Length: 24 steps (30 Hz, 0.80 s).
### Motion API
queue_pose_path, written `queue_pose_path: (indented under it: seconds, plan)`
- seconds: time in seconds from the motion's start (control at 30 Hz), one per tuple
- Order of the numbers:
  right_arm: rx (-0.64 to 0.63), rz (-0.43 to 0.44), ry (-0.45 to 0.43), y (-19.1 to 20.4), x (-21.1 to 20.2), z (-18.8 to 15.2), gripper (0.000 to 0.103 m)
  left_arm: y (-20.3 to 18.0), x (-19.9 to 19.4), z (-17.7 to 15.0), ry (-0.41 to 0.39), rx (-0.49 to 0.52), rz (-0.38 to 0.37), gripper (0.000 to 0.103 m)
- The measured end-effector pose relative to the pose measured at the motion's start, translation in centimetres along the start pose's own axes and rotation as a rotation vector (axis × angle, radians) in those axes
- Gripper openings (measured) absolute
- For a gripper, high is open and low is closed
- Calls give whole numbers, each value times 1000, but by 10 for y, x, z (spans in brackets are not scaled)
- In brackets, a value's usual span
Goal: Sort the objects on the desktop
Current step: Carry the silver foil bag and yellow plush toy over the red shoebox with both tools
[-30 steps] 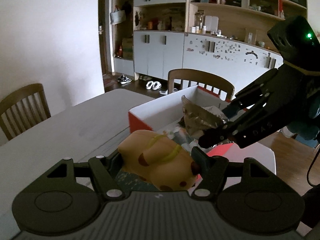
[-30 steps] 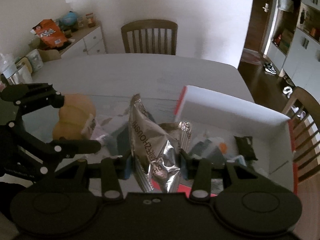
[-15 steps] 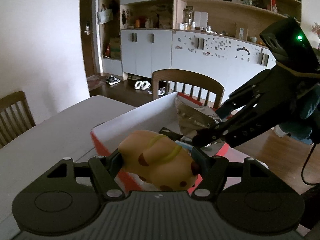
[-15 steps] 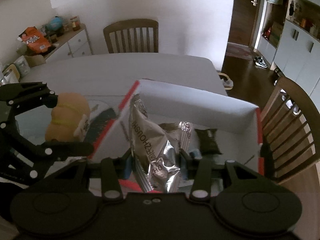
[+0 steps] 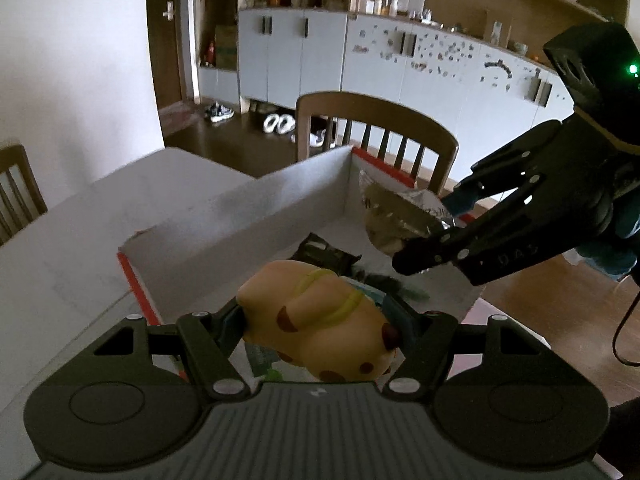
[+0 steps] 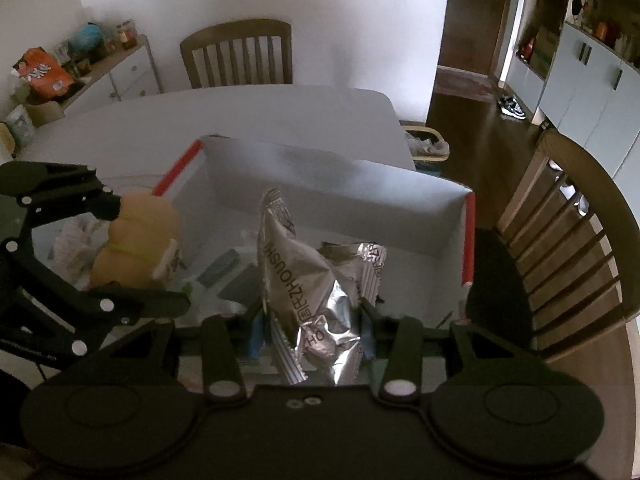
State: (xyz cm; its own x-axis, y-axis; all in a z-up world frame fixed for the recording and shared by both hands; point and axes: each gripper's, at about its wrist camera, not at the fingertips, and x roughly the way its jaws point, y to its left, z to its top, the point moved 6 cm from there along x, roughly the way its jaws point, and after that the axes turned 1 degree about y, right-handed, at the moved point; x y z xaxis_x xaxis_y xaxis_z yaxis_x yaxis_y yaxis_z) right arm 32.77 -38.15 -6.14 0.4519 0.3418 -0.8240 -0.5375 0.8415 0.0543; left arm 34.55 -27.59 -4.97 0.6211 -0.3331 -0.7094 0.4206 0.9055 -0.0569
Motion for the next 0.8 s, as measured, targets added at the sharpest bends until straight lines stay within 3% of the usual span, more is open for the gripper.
queue_pose_path:
  seconds: [0.8]
  plan:
    - [11,-7,71,-31,66,13,44,-12,81,6,188,14,6,72]
